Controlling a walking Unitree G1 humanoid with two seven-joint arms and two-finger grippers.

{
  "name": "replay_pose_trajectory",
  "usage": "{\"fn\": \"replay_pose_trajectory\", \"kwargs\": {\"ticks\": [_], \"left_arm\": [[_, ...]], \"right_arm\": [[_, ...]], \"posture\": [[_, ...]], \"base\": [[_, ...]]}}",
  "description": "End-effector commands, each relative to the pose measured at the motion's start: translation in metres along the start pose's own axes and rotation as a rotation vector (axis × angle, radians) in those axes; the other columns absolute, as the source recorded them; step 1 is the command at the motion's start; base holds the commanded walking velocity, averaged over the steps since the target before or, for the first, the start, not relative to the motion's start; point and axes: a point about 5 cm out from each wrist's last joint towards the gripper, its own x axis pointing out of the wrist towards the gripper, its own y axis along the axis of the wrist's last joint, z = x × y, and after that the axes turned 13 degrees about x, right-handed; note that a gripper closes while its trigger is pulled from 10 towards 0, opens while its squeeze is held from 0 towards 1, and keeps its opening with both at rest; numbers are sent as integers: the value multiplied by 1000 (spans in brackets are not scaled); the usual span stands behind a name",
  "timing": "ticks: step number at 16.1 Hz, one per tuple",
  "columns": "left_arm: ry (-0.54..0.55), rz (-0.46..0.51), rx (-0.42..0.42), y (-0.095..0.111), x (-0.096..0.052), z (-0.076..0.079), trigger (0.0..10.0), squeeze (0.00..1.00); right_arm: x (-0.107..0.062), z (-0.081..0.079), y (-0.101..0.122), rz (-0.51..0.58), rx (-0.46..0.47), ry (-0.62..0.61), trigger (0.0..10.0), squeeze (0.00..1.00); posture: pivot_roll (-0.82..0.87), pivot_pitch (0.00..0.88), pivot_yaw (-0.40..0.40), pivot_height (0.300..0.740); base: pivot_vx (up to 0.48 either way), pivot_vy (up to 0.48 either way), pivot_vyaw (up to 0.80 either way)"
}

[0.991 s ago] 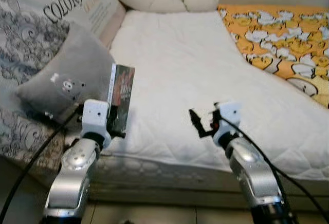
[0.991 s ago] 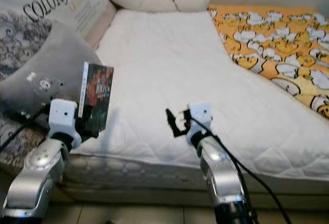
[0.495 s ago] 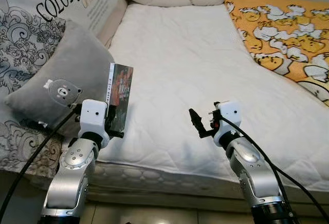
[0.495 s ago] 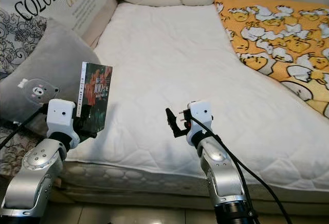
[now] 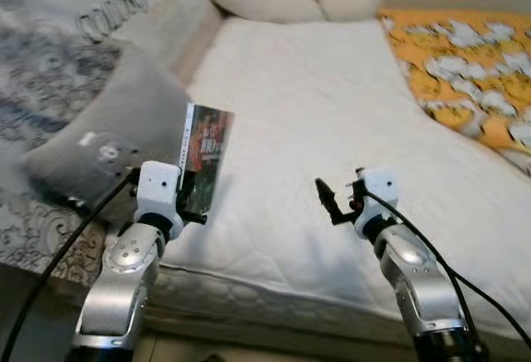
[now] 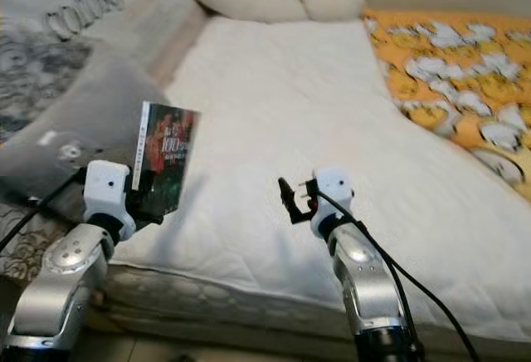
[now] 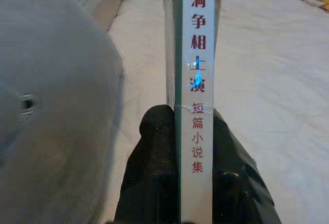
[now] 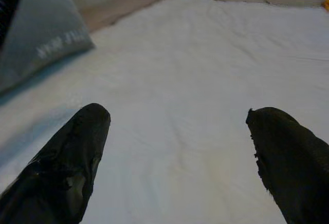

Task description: Clean up the room

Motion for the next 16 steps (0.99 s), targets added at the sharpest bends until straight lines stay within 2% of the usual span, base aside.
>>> {"fn": "replay_pose_trajectory", "kwargs": {"ticks": [1,8,10,12,14,15,16], "left_arm": [[31,25,13,5,-1,-9,10000,0],[30,25,12,5,-1,-10,10000,0],[37,5,-17,4,0,-9,10000,0],[9,0,1,4,3,-7,10000,0],[-36,-29,-15,3,13,-9,10000,0],[-81,-36,-25,5,23,-11,10000,0],[-100,-37,-29,6,27,-11,10000,0]], "right_arm": [[3,-7,2,6,-3,25,10000,0],[2,-7,2,5,-8,30,10000,0],[3,-3,4,8,-21,25,10000,0],[4,5,12,26,-32,12,10000,0],[1,8,22,44,-19,103,10000,0],[-2,12,27,20,-44,171,10000,0],[-2,14,30,11,-62,183,10000,0]], "posture": [[27,0,21,740],[29,0,22,740],[29,0,22,740],[26,0,30,740],[31,0,35,740],[24,0,38,740],[20,0,39,740]], "base": [[330,0,0],[332,0,0],[0,0,0],[0,0,0],[0,0,0],[0,0,0],[0,0,0]]}}
